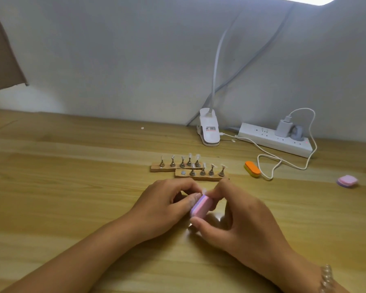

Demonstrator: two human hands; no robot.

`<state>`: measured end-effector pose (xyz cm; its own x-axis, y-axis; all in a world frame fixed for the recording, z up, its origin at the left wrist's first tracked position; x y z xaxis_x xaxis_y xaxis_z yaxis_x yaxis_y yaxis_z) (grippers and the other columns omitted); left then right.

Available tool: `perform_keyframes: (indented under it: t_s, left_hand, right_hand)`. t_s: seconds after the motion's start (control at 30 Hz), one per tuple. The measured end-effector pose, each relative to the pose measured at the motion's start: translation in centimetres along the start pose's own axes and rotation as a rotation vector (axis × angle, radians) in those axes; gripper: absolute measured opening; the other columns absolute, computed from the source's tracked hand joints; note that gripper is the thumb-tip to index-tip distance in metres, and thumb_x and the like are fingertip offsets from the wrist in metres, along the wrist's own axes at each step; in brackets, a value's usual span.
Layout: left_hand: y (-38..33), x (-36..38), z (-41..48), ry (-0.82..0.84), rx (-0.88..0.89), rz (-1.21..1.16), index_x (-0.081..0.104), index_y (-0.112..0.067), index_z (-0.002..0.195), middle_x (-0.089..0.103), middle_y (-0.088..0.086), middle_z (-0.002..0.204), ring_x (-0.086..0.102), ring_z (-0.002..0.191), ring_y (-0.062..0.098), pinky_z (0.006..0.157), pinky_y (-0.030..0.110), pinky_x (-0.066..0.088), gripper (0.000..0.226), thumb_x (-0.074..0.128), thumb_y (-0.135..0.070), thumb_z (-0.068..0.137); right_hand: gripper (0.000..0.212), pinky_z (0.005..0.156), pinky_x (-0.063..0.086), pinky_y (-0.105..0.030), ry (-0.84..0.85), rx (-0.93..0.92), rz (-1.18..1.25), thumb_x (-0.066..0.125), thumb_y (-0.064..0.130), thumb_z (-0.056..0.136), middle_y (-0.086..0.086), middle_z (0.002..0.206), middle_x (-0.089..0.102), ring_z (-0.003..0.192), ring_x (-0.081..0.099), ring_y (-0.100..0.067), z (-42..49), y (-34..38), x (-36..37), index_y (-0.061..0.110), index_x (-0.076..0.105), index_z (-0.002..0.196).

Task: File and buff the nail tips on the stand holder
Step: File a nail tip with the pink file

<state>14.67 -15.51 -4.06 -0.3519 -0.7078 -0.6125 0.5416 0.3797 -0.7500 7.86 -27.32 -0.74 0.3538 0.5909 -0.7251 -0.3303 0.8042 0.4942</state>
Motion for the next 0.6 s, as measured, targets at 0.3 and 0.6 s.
perform_keyframes:
  t_s: [0.3,0.6]
  left_hand:
    - [0.2,-0.2,0.1,-0.023,-0.01,-0.041,0.073,-0.029,0.096,0.071,-0.015,0.089,0.058,0.065,0.002,0.061,0.024,0.041,0.012,0.061,-0.032,0.094]
    - [0.3,-0.4,0.2,-0.03,-0.02,-0.063,0.074,-0.028,0.094,0.069,-0.019,0.084,0.055,0.062,0.0,0.06,0.018,0.038,0.016,0.065,-0.014,0.095]
  right_hand:
    - [0.033,0.052,0.039,-0.026,-0.101,0.068,0.112,0.07,0.053,0.073,0.019,0.083,0.064,0.053,0.051,-0.009,0.2,-1.1,-1.0,0.03,0.053,0.088]
    - [0.033,0.056,0.043,-0.022,-0.031,0.004,0.005,0.064,0.059,0.077,0.024,0.088,0.062,0.059,0.053,-0.001,0.2,-0.2,-0.3,0.032,0.058,0.096]
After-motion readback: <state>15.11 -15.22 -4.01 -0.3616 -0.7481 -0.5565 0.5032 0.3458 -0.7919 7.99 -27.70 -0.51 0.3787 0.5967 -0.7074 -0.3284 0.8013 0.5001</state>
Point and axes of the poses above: each hand's wrist, its own z-axis towards the middle knuckle, its own x-axis out of the palm, y = z × x, the point moved 9 cm from there along z, towards the middle knuckle
